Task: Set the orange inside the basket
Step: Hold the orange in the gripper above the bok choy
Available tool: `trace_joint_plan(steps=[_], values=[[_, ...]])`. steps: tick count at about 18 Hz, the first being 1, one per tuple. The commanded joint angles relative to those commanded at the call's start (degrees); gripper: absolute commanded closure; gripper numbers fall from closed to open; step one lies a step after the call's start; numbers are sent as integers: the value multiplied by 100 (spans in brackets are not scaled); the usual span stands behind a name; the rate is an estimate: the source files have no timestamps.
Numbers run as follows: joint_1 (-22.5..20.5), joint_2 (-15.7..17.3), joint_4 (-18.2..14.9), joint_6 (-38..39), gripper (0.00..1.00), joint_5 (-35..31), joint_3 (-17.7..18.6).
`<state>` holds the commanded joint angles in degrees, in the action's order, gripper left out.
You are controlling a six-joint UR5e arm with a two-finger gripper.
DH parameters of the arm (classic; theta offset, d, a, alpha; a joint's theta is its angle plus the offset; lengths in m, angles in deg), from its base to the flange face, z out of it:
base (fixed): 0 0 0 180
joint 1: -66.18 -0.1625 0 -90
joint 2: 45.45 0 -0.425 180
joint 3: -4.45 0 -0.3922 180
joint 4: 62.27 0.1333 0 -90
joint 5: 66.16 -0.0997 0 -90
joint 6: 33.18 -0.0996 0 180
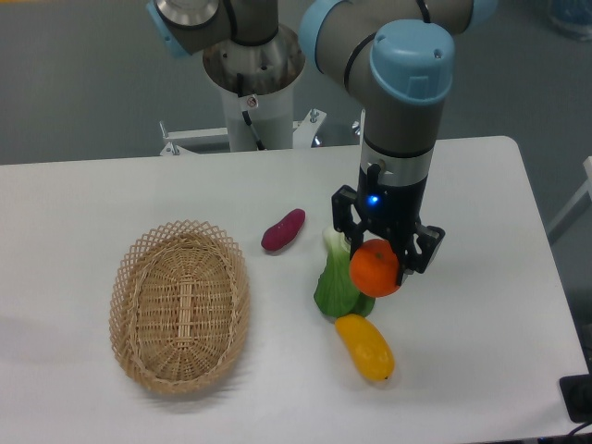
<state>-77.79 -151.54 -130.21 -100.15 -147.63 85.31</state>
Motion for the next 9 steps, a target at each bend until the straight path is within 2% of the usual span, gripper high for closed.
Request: trace_joint_plan(steps=[9], values=[[26, 0, -9, -9, 31, 9, -9]])
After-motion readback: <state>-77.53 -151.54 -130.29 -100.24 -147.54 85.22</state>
